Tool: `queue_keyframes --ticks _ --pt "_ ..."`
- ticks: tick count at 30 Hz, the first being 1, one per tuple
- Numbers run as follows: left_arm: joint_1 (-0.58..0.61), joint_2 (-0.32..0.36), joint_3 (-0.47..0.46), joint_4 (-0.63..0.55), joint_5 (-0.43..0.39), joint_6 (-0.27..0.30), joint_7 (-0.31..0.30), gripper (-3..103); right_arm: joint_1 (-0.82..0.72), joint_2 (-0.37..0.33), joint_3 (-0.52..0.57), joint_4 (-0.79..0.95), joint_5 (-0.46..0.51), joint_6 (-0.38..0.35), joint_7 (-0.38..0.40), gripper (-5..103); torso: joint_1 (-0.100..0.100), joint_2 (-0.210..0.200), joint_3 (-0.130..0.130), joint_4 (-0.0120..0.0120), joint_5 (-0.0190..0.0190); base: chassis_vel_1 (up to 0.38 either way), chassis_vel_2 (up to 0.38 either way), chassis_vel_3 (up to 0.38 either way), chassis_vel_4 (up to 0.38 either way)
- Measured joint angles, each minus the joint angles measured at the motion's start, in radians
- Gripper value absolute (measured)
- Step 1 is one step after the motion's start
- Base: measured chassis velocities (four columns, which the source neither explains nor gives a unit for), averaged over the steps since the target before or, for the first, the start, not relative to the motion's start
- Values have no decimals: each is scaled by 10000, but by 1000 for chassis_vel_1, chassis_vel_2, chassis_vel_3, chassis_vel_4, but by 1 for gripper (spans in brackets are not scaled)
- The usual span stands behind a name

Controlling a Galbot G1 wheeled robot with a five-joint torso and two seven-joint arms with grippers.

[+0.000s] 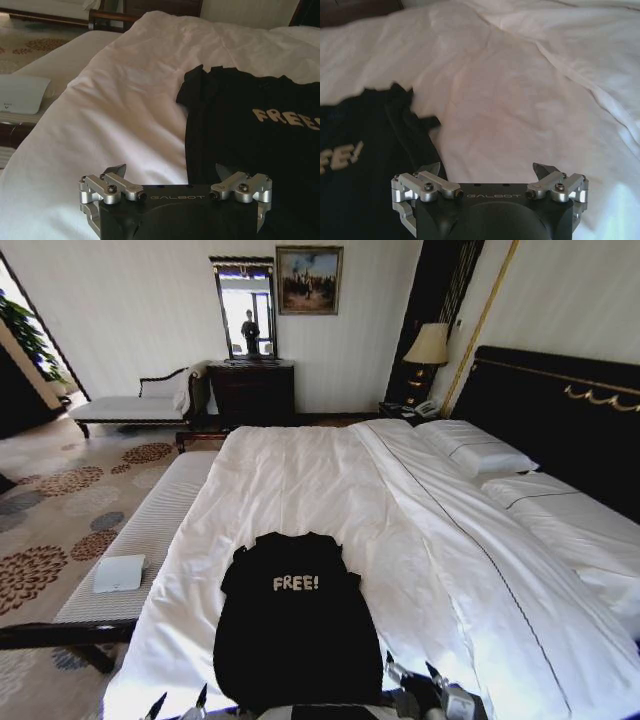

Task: Fold the clothes on the bed.

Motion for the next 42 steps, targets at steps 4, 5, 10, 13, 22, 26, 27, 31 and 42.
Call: queue_keyframes --ticks 4,5,10,13,22,26,27,31,42 --pt "-509 -104 56 -81 42 143 86 100 988 -409 180 25 1592 -522 -19 100 1 0 1 1 -3 0 0 0 0" --pt "-609 -112 67 -122 44 174 143 100 1297 -524 205 -19 2223 -734 41 100 1 -1 0 3 -1 0 0 0 0" --pt "-1001 -77 73 -212 34 275 373 100 2712 -879 227 -511 4925 -1634 576 100 1 0 0 1 1 0 0 0 0" --pt "-1323 -32 63 -221 10 440 420 100 3782 -1004 147 -992 6465 -2228 974 100 1 0 0 2 -2 0 0 0 0" --pt "-2005 -82 215 -617 38 1098 92 100 5956 -777 -429 -3525 8104 -3073 1407 100 3 -1 0 2 0 0 0 0 0" --pt "-2101 -158 280 -727 42 1296 -35 100 6487 -720 -506 -4608 7229 -2601 669 99 3 0 0 1 -2 0 0 0 0" --pt "-2101 -158 280 -727 42 1296 -35 100 6487 -720 -506 -4608 7229 -2601 669 99 3 0 0 1 -2 0 0 0 0" --pt "-2093 -218 298 -857 52 1421 -119 100 7040 -722 -382 -5354 7164 -2376 407 97 2 0 0 1 -1 0 0 0 0" --pt "-2029 -276 79 -1174 -86 1645 -345 100 7524 -516 -420 -6157 7522 -2383 564 90 0 2 -1 1 -3 0 0 0 0"
